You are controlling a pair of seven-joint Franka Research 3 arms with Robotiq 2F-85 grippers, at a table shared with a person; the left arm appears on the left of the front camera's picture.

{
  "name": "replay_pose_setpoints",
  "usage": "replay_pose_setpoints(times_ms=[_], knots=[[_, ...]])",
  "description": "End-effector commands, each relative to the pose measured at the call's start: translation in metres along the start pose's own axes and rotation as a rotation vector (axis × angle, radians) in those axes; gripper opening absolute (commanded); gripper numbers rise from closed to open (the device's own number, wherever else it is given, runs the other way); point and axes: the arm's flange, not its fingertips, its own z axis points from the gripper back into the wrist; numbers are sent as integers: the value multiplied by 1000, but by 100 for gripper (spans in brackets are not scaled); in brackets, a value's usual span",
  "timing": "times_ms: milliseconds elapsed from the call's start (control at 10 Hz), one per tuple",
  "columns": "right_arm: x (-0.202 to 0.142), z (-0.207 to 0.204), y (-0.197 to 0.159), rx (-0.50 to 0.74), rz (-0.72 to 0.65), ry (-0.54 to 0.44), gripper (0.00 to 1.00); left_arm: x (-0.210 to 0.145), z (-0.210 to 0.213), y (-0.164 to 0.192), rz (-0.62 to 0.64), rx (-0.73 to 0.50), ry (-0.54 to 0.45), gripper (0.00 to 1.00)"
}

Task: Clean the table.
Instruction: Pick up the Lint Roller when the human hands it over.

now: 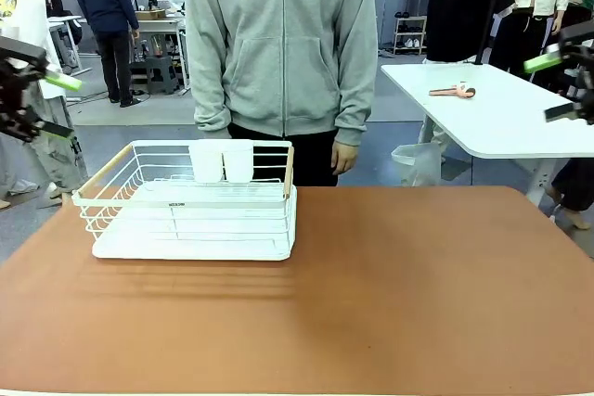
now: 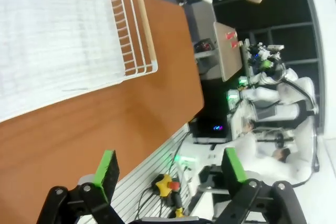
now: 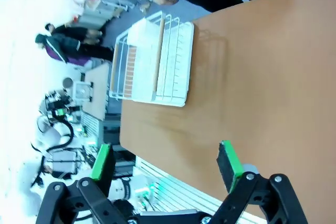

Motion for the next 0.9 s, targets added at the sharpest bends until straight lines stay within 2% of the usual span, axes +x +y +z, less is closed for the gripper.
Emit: replay_pose_setpoints(times_ms=[0,200,400,700,800], knots=[[9,23,-20,76,-61,-42,100,4,25,6,-8,-59,-69,100],[20,58,-57,135,-206,-6,100,6,47,27,62,-82,-120,100],[25,70,-75,151,-247,15,100,6,63,41,94,-97,-134,100],[29,58,-81,119,-233,39,100,6,68,42,101,-100,-142,100],[19,70,-88,130,-270,39,100,0,64,47,129,-67,-134,100]])
